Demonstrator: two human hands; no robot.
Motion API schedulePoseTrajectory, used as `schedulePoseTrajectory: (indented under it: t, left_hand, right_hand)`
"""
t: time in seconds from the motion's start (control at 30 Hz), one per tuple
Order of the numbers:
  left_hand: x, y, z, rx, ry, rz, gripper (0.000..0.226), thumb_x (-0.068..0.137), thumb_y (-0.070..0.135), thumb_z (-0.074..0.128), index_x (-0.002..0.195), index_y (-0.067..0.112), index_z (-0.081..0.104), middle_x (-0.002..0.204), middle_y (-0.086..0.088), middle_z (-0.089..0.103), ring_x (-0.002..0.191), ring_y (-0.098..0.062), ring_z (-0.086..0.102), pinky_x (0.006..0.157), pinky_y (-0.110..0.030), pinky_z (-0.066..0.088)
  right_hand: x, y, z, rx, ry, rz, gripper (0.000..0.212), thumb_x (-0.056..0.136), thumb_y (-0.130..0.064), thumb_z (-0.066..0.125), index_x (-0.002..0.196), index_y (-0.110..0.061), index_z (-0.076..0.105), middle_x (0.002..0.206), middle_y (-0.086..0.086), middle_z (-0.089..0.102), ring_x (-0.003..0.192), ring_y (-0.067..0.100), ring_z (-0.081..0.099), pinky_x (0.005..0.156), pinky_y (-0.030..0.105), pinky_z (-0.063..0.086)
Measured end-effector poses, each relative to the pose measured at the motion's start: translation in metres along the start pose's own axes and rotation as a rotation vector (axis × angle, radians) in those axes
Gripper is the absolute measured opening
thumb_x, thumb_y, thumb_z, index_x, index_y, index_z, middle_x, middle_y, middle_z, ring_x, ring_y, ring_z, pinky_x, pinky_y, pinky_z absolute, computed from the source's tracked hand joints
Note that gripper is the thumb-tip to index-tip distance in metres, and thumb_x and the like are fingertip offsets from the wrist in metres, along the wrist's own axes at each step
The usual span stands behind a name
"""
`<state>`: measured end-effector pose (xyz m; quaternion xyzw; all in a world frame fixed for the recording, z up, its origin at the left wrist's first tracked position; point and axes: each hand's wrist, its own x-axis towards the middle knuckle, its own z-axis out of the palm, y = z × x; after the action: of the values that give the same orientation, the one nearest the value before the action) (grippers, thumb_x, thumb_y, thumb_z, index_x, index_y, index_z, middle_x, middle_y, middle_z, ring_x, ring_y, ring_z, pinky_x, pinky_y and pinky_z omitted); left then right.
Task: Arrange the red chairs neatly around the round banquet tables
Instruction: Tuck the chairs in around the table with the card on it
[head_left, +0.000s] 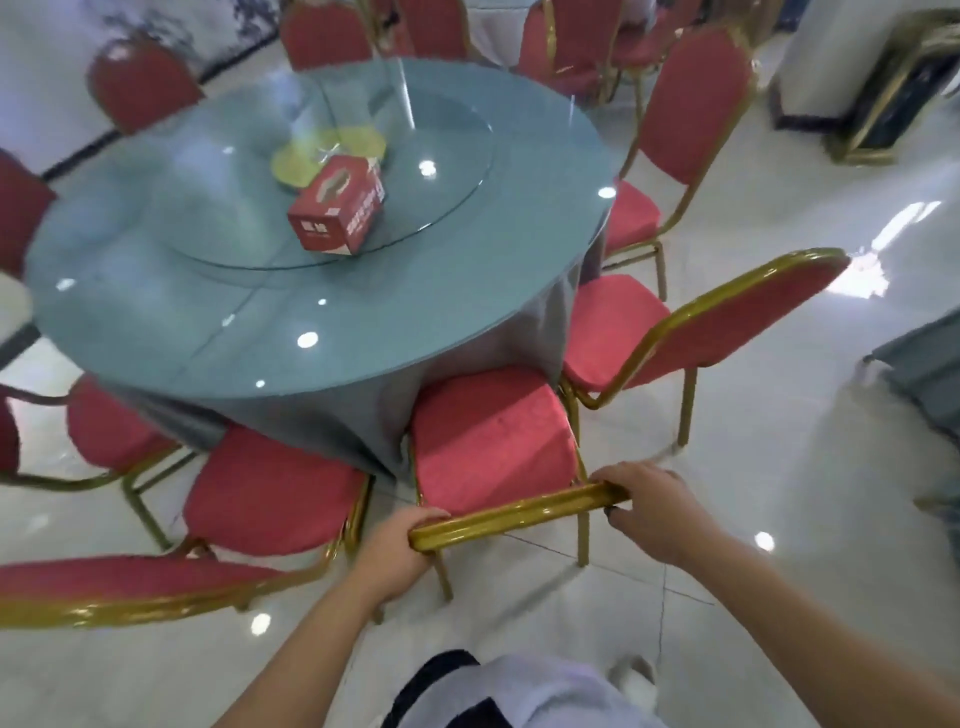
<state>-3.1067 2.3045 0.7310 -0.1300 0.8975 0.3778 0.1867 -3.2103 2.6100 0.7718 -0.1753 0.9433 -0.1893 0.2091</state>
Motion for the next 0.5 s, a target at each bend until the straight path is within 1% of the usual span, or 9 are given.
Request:
schedulePoseTrajectory:
  t: [0.07, 0.13, 0.2, 0.27, 0.3, 0.33, 0.4, 0.43, 0.5]
  left_hand:
    - [-0.006, 0.014, 0.012, 0.014, 0.054, -0.053, 0.049, 0.08, 0.005, 0.058, 0.113, 0.039, 0.068, 0.1, 0.02, 0.062, 0.09, -0.003, 0.056, 0.063, -0.006, 0.038]
    - [-0.011, 0.031, 0.029, -0.041, 0.091, -0.087, 0.05, 0.079, 0.001, 0.056, 0.109, 0.039, 0.069, 0.098, 0.019, 0.062, 0.09, -0.007, 0.057, 0.068, -0.015, 0.04]
    - [-0.015, 0.05, 0.05, -0.049, 0.109, -0.074, 0.049, 0.079, -0.003, 0.053, 0.108, 0.032, 0.072, 0.098, 0.014, 0.063, 0.093, -0.008, 0.057, 0.073, -0.023, 0.042]
    - [-0.013, 0.068, 0.068, -0.045, 0.131, -0.051, 0.05, 0.078, -0.004, 0.049, 0.104, 0.03, 0.075, 0.096, 0.011, 0.066, 0.09, -0.009, 0.058, 0.075, -0.029, 0.047]
    - [-0.01, 0.076, 0.074, -0.038, 0.141, -0.048, 0.049, 0.078, -0.004, 0.049, 0.1, 0.031, 0.075, 0.092, 0.013, 0.066, 0.087, -0.008, 0.058, 0.076, -0.031, 0.049]
    - [-0.007, 0.082, 0.078, -0.025, 0.142, -0.045, 0.048, 0.078, -0.003, 0.049, 0.092, 0.035, 0.075, 0.083, 0.015, 0.064, 0.08, -0.007, 0.057, 0.073, -0.032, 0.05]
    - [0.002, 0.087, 0.083, 0.003, 0.144, -0.034, 0.044, 0.076, 0.0, 0.05, 0.07, 0.04, 0.069, 0.062, 0.014, 0.057, 0.065, -0.011, 0.055, 0.063, -0.038, 0.051]
    - [0.005, 0.088, 0.085, 0.012, 0.155, -0.054, 0.041, 0.076, 0.003, 0.051, 0.063, 0.04, 0.064, 0.057, 0.012, 0.055, 0.062, -0.014, 0.054, 0.059, -0.039, 0.051]
    - [0.01, 0.092, 0.088, 0.017, 0.19, -0.126, 0.036, 0.076, 0.004, 0.05, 0.065, 0.036, 0.063, 0.061, 0.011, 0.056, 0.066, -0.018, 0.056, 0.055, -0.032, 0.044]
  right_hand:
    - [0.002, 0.014, 0.001, -0.027, 0.019, -0.05, 0.018, 0.085, -0.02, 0.063, 0.096, -0.035, 0.064, 0.089, -0.018, 0.062, 0.091, 0.007, 0.053, 0.095, 0.041, 0.046]
    - [0.001, 0.029, -0.002, -0.06, 0.047, -0.051, 0.017, 0.084, -0.018, 0.064, 0.091, -0.033, 0.063, 0.086, -0.016, 0.06, 0.088, 0.008, 0.052, 0.092, 0.039, 0.046]
    - [-0.002, 0.046, -0.007, -0.065, 0.109, -0.037, 0.019, 0.083, -0.015, 0.064, 0.091, -0.033, 0.064, 0.085, -0.016, 0.059, 0.086, 0.011, 0.051, 0.09, 0.039, 0.045]
    - [-0.004, 0.064, -0.013, -0.073, 0.172, -0.018, 0.021, 0.081, -0.012, 0.064, 0.093, -0.03, 0.065, 0.085, -0.014, 0.059, 0.086, 0.013, 0.051, 0.089, 0.041, 0.045]
    - [-0.004, 0.071, -0.017, -0.082, 0.193, -0.003, 0.02, 0.082, -0.012, 0.064, 0.093, -0.028, 0.066, 0.085, -0.014, 0.058, 0.086, 0.013, 0.051, 0.088, 0.042, 0.046]
    - [-0.001, 0.077, -0.021, -0.091, 0.204, 0.012, 0.02, 0.082, -0.012, 0.064, 0.094, -0.027, 0.066, 0.086, -0.013, 0.058, 0.086, 0.014, 0.051, 0.088, 0.043, 0.046]
    - [0.002, 0.078, -0.029, -0.111, 0.196, 0.046, 0.021, 0.084, -0.011, 0.062, 0.095, -0.028, 0.065, 0.087, -0.01, 0.06, 0.086, 0.015, 0.05, 0.088, 0.045, 0.046]
    - [0.003, 0.076, -0.033, -0.109, 0.182, 0.072, 0.022, 0.084, -0.01, 0.06, 0.094, -0.029, 0.064, 0.088, -0.009, 0.061, 0.087, 0.016, 0.051, 0.087, 0.045, 0.046]
    - [0.007, 0.069, -0.04, -0.092, 0.158, 0.14, 0.025, 0.085, -0.007, 0.056, 0.092, -0.03, 0.063, 0.088, -0.007, 0.06, 0.086, 0.02, 0.053, 0.084, 0.043, 0.044]
